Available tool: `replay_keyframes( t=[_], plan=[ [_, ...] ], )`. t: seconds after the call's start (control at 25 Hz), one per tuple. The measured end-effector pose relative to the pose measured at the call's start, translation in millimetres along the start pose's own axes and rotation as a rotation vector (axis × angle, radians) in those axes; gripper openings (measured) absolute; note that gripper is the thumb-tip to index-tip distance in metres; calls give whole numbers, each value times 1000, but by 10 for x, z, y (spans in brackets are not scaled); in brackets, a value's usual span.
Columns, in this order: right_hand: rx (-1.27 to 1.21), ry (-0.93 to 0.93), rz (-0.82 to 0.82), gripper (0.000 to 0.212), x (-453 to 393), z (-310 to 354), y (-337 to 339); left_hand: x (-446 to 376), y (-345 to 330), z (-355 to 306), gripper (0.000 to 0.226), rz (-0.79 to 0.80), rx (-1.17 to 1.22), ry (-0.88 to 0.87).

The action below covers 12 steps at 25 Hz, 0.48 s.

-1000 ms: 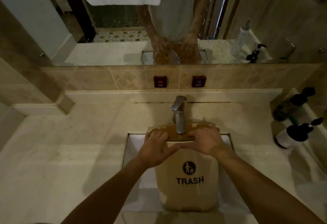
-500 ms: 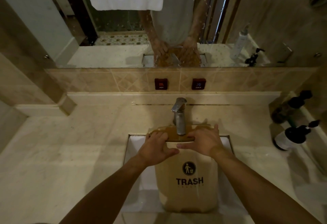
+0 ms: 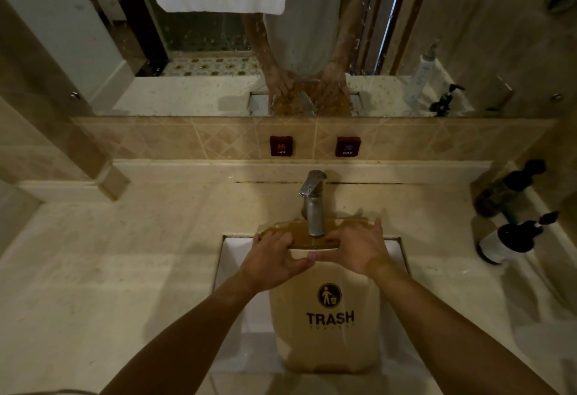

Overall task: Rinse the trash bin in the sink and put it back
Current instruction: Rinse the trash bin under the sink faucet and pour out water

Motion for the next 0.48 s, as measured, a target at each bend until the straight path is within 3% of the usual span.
replay_keyframes(
  t=[0.16,0.48],
  plan=[
    [28,-6,-12,90,8,-3,6,6,23,-19,72,-11,8,7],
    [-26,-112,-64,79,114,-14,62,-8,36,-12,64,-45,12,12]
  ],
)
Point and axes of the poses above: each hand's wrist, its own x-axis away from the middle knuckle, its own y-axis out of the back of the hand, z = x × y, the point moved 9 cm from there along -x, towards the middle knuckle, and after that the axes turned 15 degrees about y, right-handed, at the moved point
